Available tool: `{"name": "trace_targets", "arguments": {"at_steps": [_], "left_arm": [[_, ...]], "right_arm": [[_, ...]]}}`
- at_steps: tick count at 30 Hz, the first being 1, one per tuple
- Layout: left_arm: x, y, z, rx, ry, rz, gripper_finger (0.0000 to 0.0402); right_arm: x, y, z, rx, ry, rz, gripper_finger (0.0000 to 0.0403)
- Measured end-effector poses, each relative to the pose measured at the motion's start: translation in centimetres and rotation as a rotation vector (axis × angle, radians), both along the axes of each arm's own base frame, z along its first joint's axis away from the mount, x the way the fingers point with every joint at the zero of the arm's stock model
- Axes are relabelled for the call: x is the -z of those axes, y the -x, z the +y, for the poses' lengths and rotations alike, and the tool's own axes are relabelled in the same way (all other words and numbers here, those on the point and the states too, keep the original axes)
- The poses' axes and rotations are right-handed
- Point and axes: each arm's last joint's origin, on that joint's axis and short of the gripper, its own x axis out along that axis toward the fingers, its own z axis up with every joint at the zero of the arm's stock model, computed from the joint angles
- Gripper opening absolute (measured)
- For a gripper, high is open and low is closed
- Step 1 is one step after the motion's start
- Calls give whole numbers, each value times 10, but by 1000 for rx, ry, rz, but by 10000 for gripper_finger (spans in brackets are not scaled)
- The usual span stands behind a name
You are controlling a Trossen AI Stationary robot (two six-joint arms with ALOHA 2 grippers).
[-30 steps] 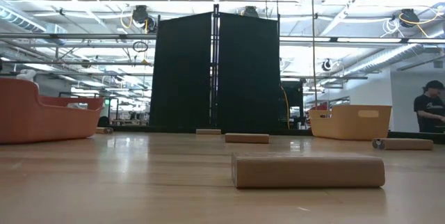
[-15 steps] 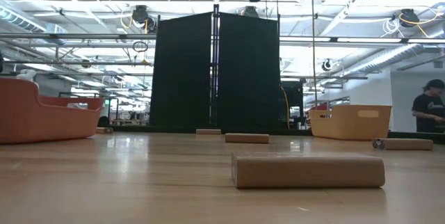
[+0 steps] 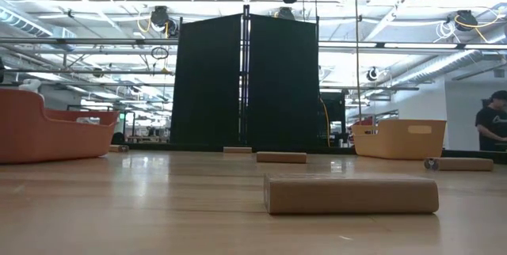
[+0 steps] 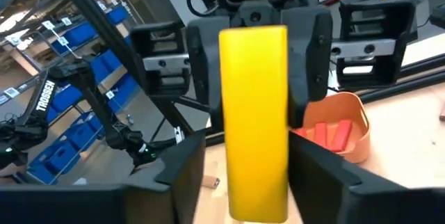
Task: Sort blocks
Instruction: Put the yellow block into the yellow bin
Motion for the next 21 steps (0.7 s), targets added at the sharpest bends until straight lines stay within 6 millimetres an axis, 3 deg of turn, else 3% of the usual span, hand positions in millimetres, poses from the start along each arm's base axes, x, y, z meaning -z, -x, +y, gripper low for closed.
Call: {"name": "trace_targets", "arguments": {"at_steps": [7,14,21], "left_arm": [[1,0,1,2,-12,10,155],[1,1,1,2,20,29,210],[-2,21,4,-126,1,153,214]], "right_arm": [[0,0,-3,10,-2,1,80],[-2,6,-14,40,-6,9,85],[-9,40,-37,136,38,122,106]]}}
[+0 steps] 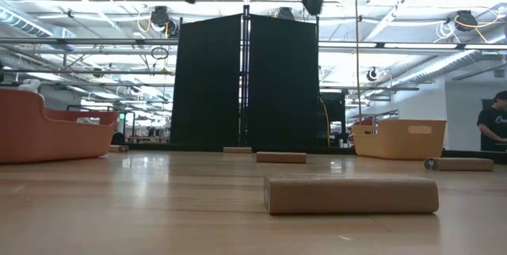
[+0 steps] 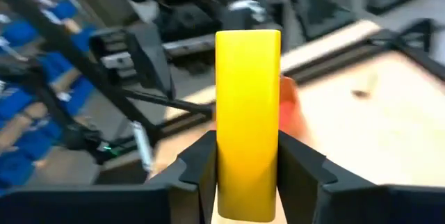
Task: Sort blocks
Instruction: Put the yellow block into the yellow bin
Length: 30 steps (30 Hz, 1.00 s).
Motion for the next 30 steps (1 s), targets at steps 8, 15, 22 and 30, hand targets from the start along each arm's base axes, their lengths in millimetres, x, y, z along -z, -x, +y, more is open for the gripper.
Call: {"name": "trace_targets", "arguments": {"at_steps": [8,15,22,30], "left_arm": [[23,16,5,-155,10,302,214],[31,5,1,-113,61,301,214],[32,1,-1,-69,65,287,215],[33,1,-2,-17,73,293,215]], "right_arm": [[25,56,-29,375,102,495,94],[51,99,-54,614,76,951,106],[66,115,-83,705,-13,1083,108],[96,118,-120,742,-104,1203,109]]}}
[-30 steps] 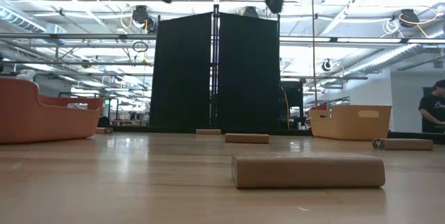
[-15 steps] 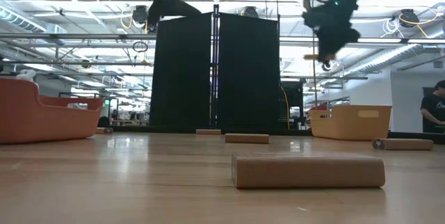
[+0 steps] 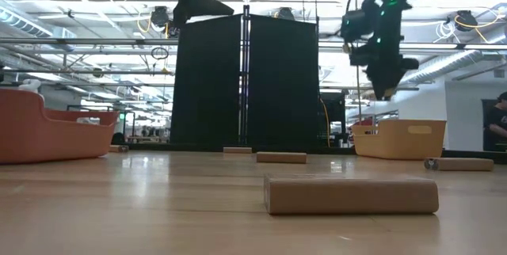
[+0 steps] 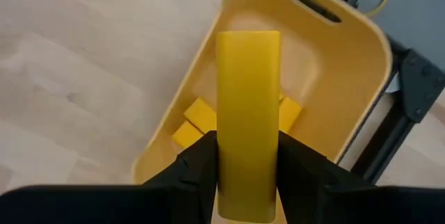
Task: Sort blocks
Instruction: Put the yellow block into the yellow bin
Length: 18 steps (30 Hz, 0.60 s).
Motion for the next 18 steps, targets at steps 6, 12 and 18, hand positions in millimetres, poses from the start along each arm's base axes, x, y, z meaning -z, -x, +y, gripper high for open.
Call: {"name": "trace_targets", "arguments": {"at_steps": [6,12,18], "left_arm": [[1,0,-1,18,3,11,215],[1,0,-1,37,12,13,215],[1,0,-1,42,13,15,215]], "right_arm": [[24,-6,-14,22,-76,59,109],[43,-11,-20,20,-140,121,111],[53,-14,-24,22,-171,147,139]]}}
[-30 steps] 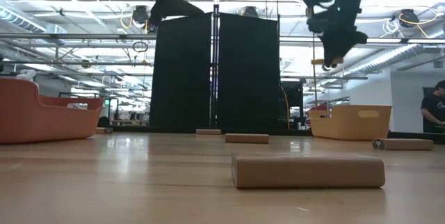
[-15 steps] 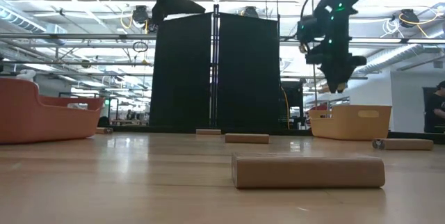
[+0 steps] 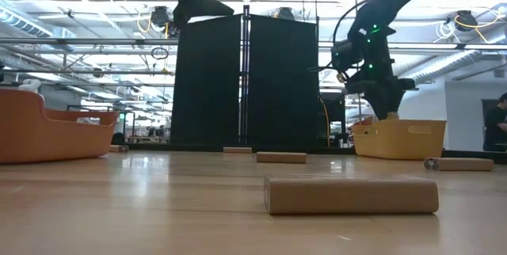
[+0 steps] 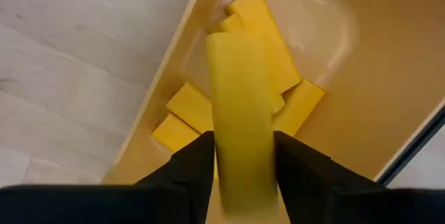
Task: Sort blocks
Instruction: Put the yellow block into the yellow bin, then put the brown block into the blue bin
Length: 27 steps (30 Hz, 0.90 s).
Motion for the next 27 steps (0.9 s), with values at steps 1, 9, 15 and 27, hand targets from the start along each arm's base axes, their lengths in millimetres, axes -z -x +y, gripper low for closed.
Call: {"name": "trace_targets", "arguments": {"at_steps": [1,9,15,27], "left_arm": [[0,0,0,1,0,0,215],[0,0,1,9,-30,5,215],[9,5,22,-71,-15,100,215],[65,-22,54,215,-38,306,215]], "right_arm": [[1,0,0,0,-2,1,146],[1,1,2,-11,-24,20,198],[-14,9,15,-14,-56,20,205],[-94,9,85,-43,35,-472,201]]}}
